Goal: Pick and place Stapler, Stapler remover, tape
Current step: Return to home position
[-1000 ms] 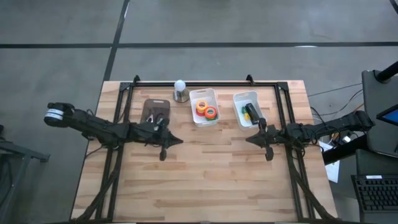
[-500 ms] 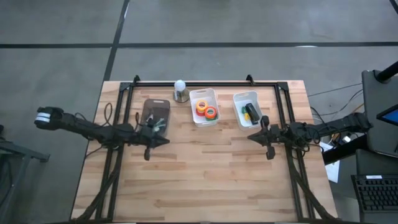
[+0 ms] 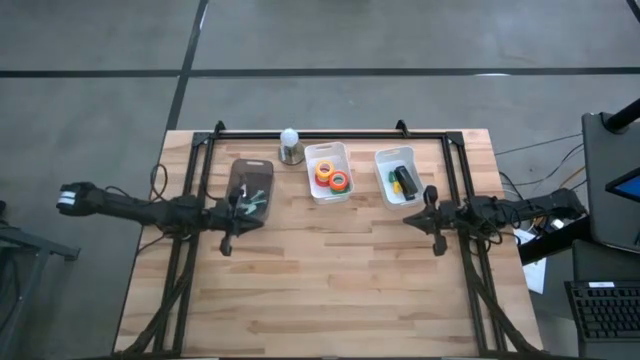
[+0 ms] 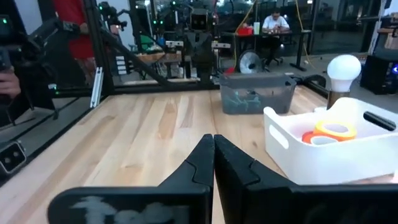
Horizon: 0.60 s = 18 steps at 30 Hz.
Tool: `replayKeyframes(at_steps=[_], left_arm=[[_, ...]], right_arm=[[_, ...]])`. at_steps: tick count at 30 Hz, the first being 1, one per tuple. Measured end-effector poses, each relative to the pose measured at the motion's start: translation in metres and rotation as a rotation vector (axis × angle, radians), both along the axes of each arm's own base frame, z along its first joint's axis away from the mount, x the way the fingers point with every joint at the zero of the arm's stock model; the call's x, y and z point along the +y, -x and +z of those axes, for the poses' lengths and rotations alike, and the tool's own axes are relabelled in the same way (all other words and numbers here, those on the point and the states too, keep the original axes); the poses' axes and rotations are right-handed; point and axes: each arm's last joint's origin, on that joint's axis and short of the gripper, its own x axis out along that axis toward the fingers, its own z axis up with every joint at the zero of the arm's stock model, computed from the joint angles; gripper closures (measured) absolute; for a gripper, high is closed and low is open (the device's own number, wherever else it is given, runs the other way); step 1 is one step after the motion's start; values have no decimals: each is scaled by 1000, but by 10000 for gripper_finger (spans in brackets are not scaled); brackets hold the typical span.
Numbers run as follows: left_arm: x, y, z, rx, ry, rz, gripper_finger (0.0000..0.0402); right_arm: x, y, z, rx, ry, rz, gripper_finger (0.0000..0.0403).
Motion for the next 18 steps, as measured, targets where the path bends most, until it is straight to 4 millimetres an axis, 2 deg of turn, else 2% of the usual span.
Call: replayKeyframes(at_steps=[5,14,18], left_arm=[[2,7,-4,51,21,28,396],[3,17,4,-41,69,28,396],[3,19,3,-38,42,31,396]], right_arm=[[0,3,3,-29,23,30,394],[0,3,1,-9,104,28,394],[0,2,0,5,83,28,394]])
